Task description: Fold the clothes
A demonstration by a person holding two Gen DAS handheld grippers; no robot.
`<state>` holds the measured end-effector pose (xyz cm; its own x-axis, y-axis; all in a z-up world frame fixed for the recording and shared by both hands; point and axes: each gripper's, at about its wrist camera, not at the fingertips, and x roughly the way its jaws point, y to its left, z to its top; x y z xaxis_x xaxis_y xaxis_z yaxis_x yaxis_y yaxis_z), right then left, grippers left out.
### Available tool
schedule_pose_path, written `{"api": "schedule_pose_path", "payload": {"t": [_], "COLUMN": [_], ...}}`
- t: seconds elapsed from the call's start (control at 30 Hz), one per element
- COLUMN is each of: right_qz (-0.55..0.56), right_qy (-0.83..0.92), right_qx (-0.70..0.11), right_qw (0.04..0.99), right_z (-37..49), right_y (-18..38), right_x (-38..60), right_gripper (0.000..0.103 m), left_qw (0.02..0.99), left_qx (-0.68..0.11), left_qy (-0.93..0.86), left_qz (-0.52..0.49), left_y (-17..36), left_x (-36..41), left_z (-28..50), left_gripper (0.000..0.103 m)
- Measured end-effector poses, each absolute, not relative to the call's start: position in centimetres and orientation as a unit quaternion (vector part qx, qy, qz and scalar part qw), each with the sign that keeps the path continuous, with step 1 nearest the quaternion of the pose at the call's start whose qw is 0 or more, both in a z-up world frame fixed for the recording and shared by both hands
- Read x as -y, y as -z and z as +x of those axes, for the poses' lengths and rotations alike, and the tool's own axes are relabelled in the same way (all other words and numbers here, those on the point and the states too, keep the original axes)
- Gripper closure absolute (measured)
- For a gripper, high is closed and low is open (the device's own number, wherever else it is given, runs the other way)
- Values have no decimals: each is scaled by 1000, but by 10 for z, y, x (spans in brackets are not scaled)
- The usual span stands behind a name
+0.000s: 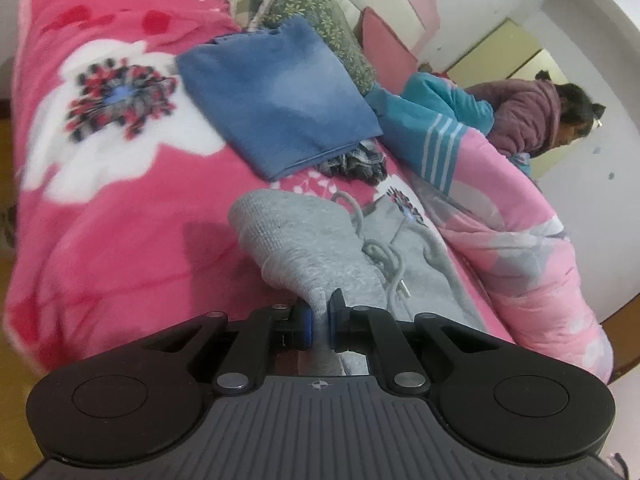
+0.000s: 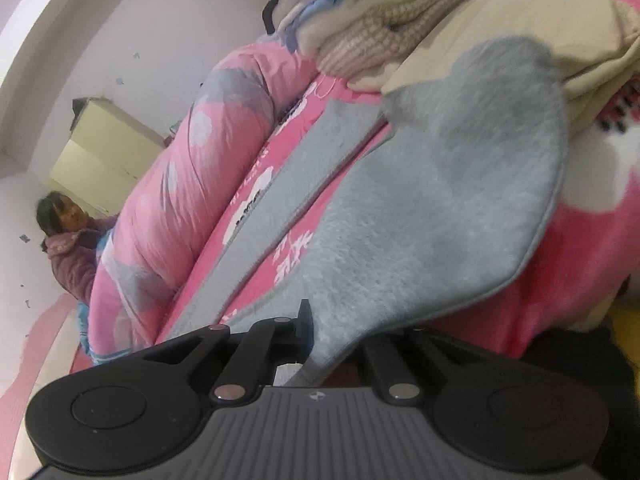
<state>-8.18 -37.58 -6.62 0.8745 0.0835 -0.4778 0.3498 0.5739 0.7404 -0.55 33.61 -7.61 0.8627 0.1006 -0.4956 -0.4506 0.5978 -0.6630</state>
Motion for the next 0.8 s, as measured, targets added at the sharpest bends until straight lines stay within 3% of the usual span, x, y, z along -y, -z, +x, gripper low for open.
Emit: {"api": "schedule_pose_path", "payload": {"t": [0.33,0.6,0.8], "right_qz": [442,392,377], "right_qy": [57,18,9], "right_qx": [-219,-202,-225], "right_qw": [868,897,898], "right_z": [-125,-15,105], "right_y": [17,-42,-64], "right_x": [394,395,400], "right_gripper": [101,101,100], "left_qw": [876,897,896], "left_qx": [-195,-163,-201], "left_qy": [-140,-115,-119], "left_qz": [-417,-394,-378], "left_y": [62,18,18], "left_x": [-321,-305,-300], "left_z": [-47,17,120], "left_gripper": [98,98,98]}}
